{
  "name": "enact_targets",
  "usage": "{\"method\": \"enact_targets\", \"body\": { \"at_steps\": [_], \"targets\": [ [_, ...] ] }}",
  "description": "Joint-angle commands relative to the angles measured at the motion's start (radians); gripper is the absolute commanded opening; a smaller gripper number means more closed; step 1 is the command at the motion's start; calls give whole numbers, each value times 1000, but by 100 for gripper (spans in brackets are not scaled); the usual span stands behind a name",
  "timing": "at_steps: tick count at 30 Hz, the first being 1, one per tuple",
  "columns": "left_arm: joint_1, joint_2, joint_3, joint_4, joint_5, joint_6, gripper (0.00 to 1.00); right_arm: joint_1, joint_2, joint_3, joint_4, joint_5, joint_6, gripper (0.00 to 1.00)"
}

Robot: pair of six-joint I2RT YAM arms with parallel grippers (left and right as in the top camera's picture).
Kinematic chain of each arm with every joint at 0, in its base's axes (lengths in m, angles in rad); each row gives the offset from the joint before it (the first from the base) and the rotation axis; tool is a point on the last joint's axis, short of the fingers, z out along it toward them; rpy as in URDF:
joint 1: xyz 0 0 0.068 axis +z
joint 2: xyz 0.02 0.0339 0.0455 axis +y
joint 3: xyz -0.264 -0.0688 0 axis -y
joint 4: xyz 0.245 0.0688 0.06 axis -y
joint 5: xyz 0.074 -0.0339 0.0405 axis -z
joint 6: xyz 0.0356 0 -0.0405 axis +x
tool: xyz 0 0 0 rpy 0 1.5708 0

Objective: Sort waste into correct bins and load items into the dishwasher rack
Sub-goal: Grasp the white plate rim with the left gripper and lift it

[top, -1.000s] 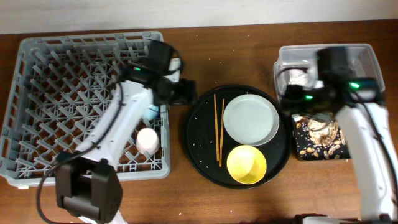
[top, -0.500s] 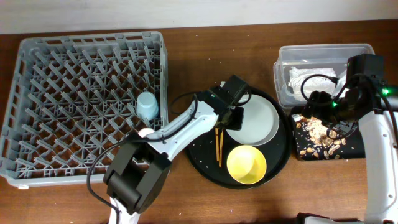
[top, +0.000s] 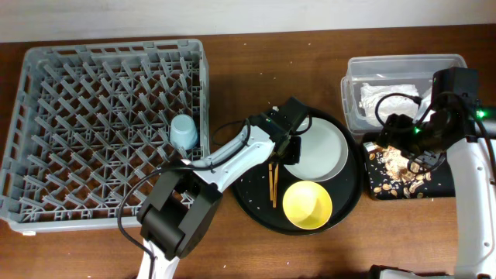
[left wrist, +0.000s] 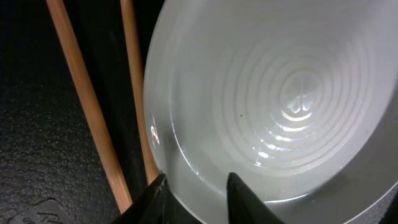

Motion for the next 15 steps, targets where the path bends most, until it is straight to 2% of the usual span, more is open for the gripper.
{"method": "enact_targets", "body": {
  "at_steps": [1, 7, 15],
  "targets": [
    [0, 17, -2, -11, -6, -16, 27, -6, -13, 9, -8, 32, 1, 76],
    [-11, 17, -2, -45, 1, -16, 26, -6, -13, 9, -6, 32, 1, 77],
    [-10, 58, -2, 1, 52, -18, 26, -6, -13, 9, -3, 55, 1, 77]
  ]
}}
